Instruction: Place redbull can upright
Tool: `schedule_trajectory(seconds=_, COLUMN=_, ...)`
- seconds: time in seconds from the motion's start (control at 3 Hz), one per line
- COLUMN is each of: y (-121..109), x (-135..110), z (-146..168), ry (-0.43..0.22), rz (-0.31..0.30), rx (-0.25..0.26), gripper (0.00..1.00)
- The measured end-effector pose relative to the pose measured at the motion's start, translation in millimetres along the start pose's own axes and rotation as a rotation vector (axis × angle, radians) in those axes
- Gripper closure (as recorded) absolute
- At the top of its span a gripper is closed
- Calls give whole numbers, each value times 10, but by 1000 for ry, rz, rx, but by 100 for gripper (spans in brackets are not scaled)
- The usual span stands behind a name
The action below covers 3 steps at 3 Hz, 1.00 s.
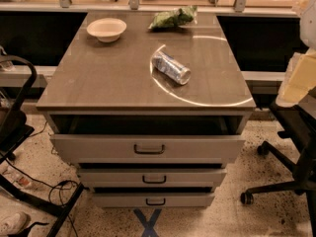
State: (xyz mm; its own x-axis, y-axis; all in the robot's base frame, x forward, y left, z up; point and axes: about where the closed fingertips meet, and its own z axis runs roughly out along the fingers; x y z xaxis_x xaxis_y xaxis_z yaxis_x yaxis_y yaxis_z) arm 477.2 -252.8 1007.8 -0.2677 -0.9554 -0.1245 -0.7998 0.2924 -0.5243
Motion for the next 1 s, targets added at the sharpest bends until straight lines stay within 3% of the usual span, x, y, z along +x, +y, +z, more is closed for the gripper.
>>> schedule_trajectory(seconds=0.33, y=0, x=0, z=-1, ry=0, rz=0, rx=0, gripper=0)
schedule_trajectory(seconds=1.0, y=-344, x=-491, z=135, ry=-30, rz=116, rx=-9, gripper=0)
